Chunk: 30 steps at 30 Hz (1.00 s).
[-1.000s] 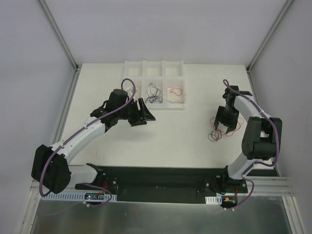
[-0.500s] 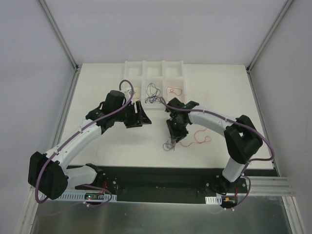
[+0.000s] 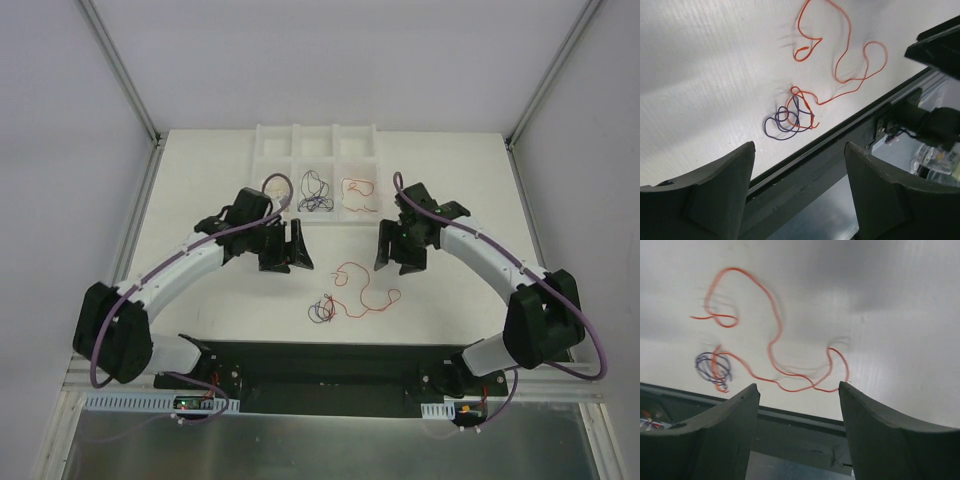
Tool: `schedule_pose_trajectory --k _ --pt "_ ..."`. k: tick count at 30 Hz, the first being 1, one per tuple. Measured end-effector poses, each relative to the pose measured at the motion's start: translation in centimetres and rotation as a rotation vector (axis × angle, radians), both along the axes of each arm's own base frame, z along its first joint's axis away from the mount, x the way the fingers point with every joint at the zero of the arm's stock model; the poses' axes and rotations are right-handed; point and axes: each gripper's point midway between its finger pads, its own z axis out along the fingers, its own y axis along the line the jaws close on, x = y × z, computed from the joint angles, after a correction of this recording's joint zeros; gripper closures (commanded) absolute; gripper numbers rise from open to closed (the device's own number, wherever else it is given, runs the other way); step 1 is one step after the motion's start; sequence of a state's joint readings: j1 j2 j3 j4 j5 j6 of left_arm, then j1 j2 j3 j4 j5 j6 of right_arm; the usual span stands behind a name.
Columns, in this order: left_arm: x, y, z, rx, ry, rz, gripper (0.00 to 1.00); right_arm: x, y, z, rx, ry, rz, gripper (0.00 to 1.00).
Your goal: Untangle the cables
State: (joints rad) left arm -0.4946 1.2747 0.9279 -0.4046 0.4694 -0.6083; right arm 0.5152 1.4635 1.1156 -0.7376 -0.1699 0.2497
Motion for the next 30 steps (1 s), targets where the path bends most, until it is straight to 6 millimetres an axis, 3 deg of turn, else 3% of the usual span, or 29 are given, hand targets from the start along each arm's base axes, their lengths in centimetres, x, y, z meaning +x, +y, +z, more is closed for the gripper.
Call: schedule_pose_trajectory --k 2,4,9,14,18,23,27,30 --pt "-0.5 -0.8 -2.1 0.037 0.063 -0.055 0.24 -0.6 -2.4 -1.6 -0.062 0.051 -0.067 0.32" --pt "-1.4 -2.1 -3.9 0.09 0.119 -0.134 0.24 -2.4 -3.7 -3.4 -0.107 0.125 -0.09 0.32" --pt "-3.1 -6.0 -6.0 0.186 0.124 -0.346 0.24 -6.3 -5.0 -6.2 -0.147 0.257 -0.098 0.37" --pt "-3.3 -8.3 -7.4 0.255 0.092 -0.471 0.28 -5.9 -4.3 -7.0 -0.122 0.265 -0.093 0.65" --pt "-2.6 -8.3 -9.5 0.337 0.091 -0.508 0.31 -5.4 -3.2 -8.1 -0.079 0.275 -0.096 0.68" --pt "-2.7 -6.8 -11.4 0.422 0.117 -0.528 0.38 -4.5 -2.7 -8.4 -0.061 0.237 -0.091 1.0" --pt "-3.2 -6.1 -12.2 0.454 0.131 -0.542 0.43 -4.0 -2.8 -8.0 -0.067 0.214 -0.096 1.0" --pt "-3.3 -5.6 -12.5 0.482 0.119 -0.548 0.5 -3.3 -2.8 -6.1 -0.053 0.154 -0.103 1.0"
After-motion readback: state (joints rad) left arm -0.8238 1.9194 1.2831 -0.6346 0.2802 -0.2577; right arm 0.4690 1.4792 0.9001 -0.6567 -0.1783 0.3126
